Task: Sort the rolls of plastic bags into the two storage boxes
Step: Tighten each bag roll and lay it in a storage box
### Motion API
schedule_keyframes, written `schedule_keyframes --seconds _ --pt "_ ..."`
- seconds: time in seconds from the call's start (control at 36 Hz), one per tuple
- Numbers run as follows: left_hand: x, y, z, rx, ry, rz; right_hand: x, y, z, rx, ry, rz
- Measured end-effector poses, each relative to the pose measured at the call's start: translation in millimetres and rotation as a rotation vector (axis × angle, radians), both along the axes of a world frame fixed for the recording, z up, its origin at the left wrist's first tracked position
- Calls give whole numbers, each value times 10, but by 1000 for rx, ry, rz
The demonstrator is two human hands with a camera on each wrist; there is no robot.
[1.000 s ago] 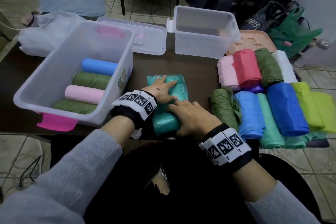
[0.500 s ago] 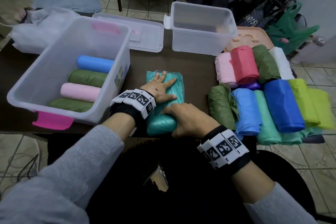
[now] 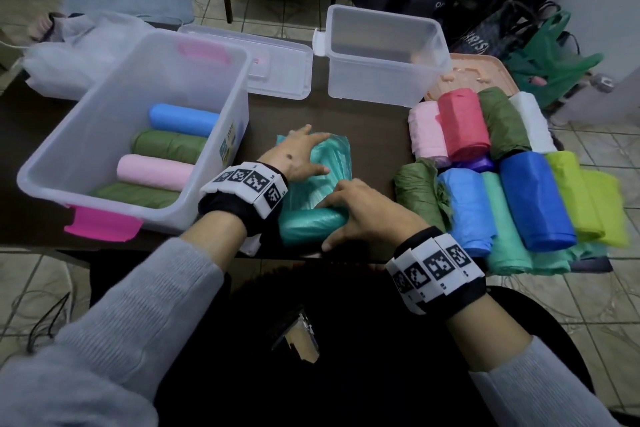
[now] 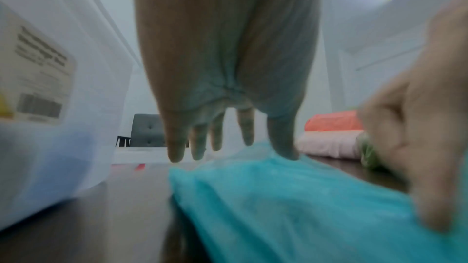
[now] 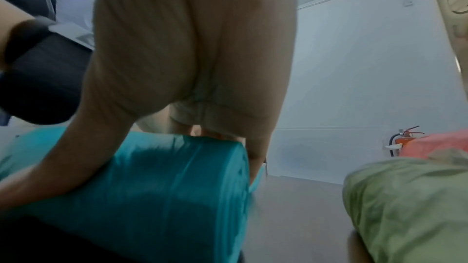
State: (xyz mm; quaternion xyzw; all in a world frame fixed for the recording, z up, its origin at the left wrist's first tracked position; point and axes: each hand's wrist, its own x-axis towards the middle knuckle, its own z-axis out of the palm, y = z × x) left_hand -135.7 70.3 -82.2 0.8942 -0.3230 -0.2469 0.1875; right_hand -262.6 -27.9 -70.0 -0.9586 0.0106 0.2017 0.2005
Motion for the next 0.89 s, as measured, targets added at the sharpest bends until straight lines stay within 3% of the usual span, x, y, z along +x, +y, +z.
schedule_keyframes --seconds 0.11,0.36,0.47,0.56,0.69,0.89 --pt "-111 85 153 -149 -123 125 79 -84 0 69 21 -66" --pt "-330 301 260 49 108 47 143 -173 -75 152 39 -124" --pt "-312 338 244 7 172 51 154 -186 -96 140 34 -89" --pt "-271 332 228 20 178 48 125 -134 -89 76 -25 -141" --pt "-204 270 144 55 183 65 -14 96 -38 -233 -339 -149" --pt "-127 224 92 34 156 89 -191 365 -150 -337 -333 -156"
